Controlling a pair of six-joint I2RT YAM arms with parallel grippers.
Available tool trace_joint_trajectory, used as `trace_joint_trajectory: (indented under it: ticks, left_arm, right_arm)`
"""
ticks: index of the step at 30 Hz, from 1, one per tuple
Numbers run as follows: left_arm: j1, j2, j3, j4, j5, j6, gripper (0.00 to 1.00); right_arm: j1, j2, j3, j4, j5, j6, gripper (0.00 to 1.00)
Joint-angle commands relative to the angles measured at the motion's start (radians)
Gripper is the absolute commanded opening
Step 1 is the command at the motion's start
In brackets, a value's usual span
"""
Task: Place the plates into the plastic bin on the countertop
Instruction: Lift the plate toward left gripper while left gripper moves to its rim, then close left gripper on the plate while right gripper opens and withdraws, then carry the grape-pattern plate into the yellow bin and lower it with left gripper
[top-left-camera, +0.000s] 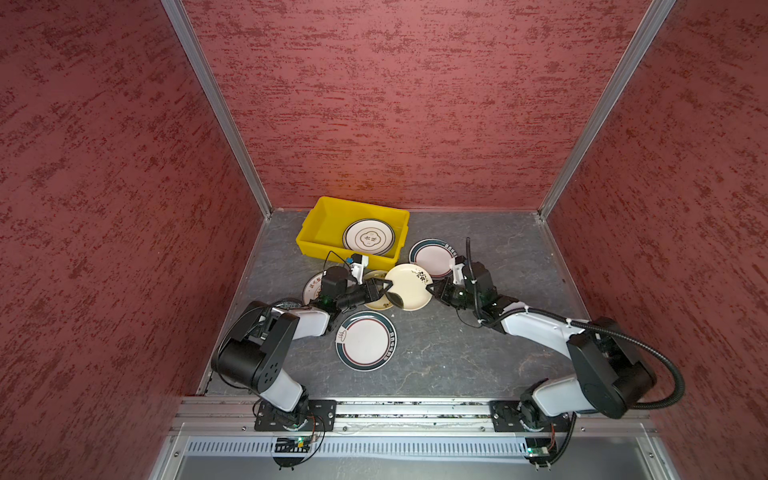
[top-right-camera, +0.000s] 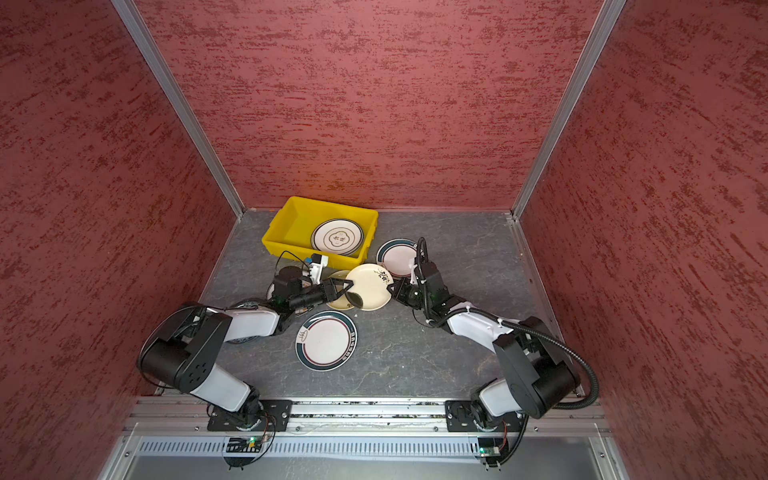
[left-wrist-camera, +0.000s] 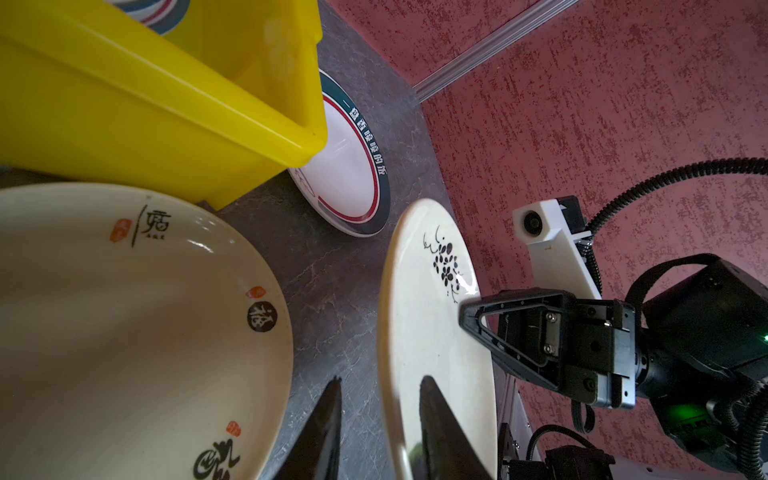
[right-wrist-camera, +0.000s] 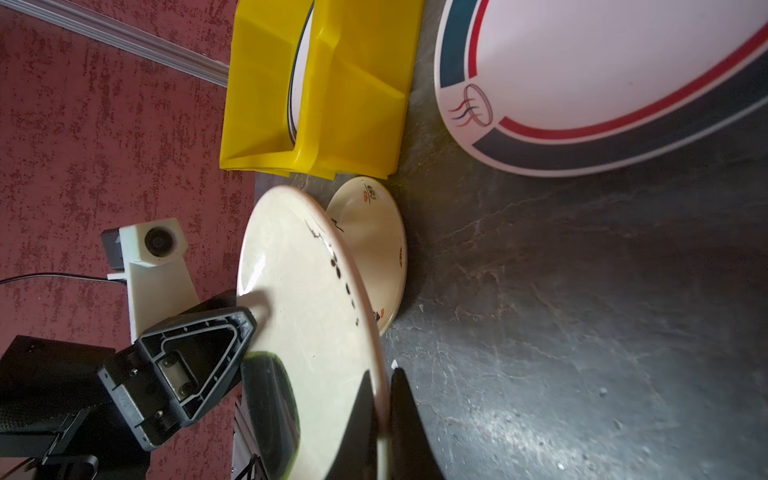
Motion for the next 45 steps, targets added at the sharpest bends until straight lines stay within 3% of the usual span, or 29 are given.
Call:
trace_joint_trajectory:
  ticks: [1,3,5,7,10,13,16,19,23,26,30,35,40,45]
  left_arm:
    - [0.011,0.025,-0.007,0.046,0.021,-0.025,0.21]
    - [0.014,0.034,-0.006,0.052,0.028,-0.034,0.14]
    - [0.016,0.041,-0.001,0.048,0.032,-0.034,0.0]
    - [0.016,0.042,0.01,0.019,0.029,-0.026,0.0]
    - [0.021,0.033,0.011,-0.003,0.023,-0.021,0.0]
    - [0.028,0.026,0.008,-0.007,0.021,-0.023,0.0]
    - [0.039,0.014,0.003,-0.012,0.021,-0.023,0.0]
    - [0.048,-0.005,-0.001,-0.021,0.019,-0.017,0.0]
    - [0.061,-0.059,-0.007,-0.054,0.006,0.003,0.0]
    - [0.06,-0.124,0.004,-0.151,-0.064,0.055,0.0]
    - [0.062,-0.214,0.042,-0.324,-0.265,0.069,0.0]
    - [0.06,-0.292,0.061,-0.312,-0.493,0.015,0.0]
    - [0.083,-0.209,0.287,-0.497,-0.566,0.144,0.0]
    - [0.135,-0.079,0.461,-0.597,-0.581,0.178,0.0]
  right_arm:
    - [0.016,0.014,0.048,0.038,0.004,-0.012,0.0]
    - [0.019,0.014,0.049,0.036,0.007,-0.016,0.0]
    - [0.021,0.014,0.05,0.034,0.007,-0.015,0.0]
    - [0.023,0.017,0.049,0.042,-0.003,-0.023,0.01]
    - [0.023,0.009,0.04,0.058,-0.008,-0.025,0.25]
    - [0.024,-0.005,0.031,0.068,0.001,-0.026,0.55]
    - [0.023,-0.006,0.036,0.036,0.024,-0.042,0.74]
    - [0.023,-0.045,0.044,-0.011,0.059,-0.055,0.84]
    - [0.022,-0.081,0.077,-0.128,0.127,-0.12,0.89]
    - [0.022,-0.107,0.104,-0.215,0.194,-0.189,0.93]
    - [0.022,-0.148,0.133,-0.28,0.24,-0.249,0.96]
    - [0.021,-0.22,0.145,-0.281,0.263,-0.278,0.99]
    - [0.02,-0.271,0.144,-0.304,0.355,-0.342,0.99]
    - [0.013,-0.294,0.151,-0.314,0.412,-0.403,0.99]
